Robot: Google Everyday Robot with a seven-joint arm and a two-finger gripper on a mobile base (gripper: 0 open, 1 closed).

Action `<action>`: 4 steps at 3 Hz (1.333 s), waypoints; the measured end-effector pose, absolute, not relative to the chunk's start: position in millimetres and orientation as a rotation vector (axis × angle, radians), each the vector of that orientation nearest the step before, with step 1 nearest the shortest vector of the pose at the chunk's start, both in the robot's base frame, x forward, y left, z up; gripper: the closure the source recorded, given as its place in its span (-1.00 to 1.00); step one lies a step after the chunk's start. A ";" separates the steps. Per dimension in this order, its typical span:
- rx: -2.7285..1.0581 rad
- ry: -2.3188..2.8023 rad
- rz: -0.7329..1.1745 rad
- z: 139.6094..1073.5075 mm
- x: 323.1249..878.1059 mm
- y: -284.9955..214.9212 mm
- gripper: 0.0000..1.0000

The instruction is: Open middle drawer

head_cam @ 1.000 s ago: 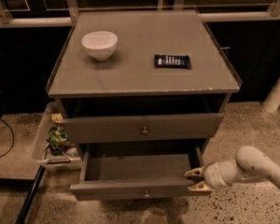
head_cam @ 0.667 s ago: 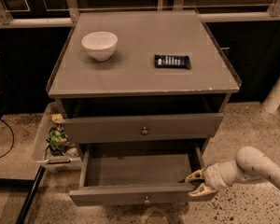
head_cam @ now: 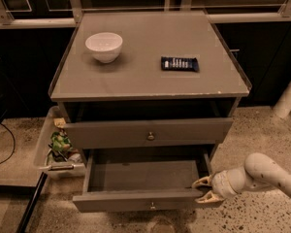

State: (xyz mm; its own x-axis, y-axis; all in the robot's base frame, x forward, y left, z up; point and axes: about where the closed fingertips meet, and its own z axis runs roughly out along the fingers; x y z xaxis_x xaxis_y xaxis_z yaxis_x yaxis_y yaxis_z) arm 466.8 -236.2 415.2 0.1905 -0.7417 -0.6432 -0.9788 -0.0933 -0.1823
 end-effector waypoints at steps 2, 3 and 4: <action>-1.880 1.659 0.602 395.5 455.4 -231.1 -0.74; -1.891 1.708 0.594 393.5 440.2 -238.3 -0.29; -1.904 1.755 0.551 400.8 425.8 -250.9 0.18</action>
Offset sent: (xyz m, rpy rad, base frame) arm -0.0227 0.0049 -0.0334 -0.0058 0.1302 -0.0239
